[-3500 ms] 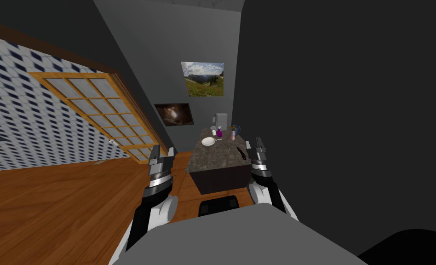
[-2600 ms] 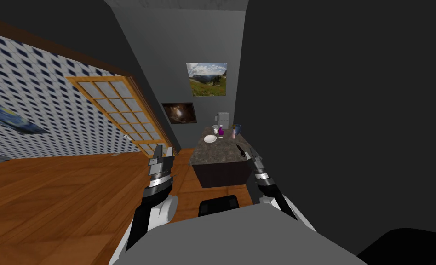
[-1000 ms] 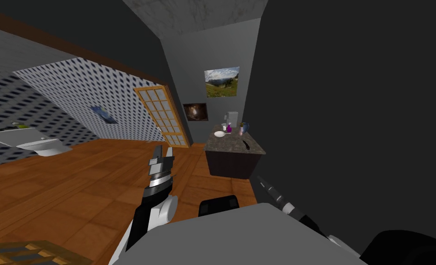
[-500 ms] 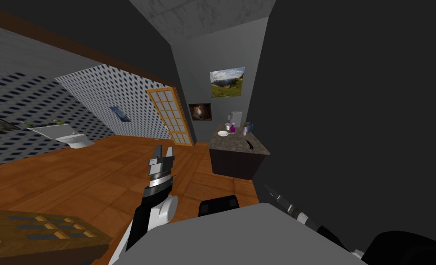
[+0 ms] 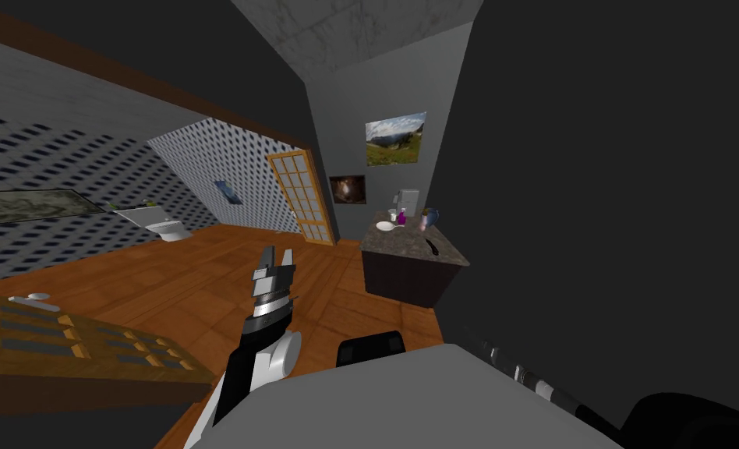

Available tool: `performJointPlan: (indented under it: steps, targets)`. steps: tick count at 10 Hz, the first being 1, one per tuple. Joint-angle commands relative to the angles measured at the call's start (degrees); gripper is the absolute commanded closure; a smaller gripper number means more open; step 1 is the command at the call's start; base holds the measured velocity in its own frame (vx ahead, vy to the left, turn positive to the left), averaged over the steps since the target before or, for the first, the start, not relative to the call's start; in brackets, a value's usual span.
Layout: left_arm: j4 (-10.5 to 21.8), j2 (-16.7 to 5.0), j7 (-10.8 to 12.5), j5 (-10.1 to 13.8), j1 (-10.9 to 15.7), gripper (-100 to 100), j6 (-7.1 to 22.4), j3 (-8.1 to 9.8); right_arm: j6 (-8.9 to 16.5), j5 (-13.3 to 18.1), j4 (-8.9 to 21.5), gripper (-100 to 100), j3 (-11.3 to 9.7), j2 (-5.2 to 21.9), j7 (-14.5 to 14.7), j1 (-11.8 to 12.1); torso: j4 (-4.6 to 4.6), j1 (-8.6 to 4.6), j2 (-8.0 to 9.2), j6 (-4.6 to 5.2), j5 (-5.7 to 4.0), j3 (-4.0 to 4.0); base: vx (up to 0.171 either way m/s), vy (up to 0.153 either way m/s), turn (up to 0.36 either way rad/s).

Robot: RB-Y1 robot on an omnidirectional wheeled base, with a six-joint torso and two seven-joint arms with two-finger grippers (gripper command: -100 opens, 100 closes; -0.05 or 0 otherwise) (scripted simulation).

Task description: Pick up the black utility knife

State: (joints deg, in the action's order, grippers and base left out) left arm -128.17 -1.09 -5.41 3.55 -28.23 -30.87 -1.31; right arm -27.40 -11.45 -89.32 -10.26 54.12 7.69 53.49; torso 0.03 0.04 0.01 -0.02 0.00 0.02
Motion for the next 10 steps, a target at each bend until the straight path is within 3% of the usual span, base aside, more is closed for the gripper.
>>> performJointPlan:
  steps: [1,2,10]
  targets:
    - [0.00,0.00,0.00,0.00,0.00,0,0.00,0.00,0.26,-0.51,0.66,-100,0.06,2.81,-0.48,0.79,0.00,0.00,0.00,0.00,0.00,0.00,-0.003,0.035,0.084]
    - [0.00,0.00,0.00,0.00,-0.01,0,0.00,0.01,0.84,-1.09,2.62,-100,-0.56,4.60,-1.00,1.55,-0.01,-0.03,-0.02,0.03,0.01,-0.01,0.008,0.044,0.133]
    - [0.00,0.00,0.00,0.00,-0.01,0,0.00,0.01,3.44,-3.20,9.61,-100,-3.13,17.02,-4.32,3.68,-0.04,-0.05,-0.19,0.04,0.00,-0.11,0.031,0.033,0.138]
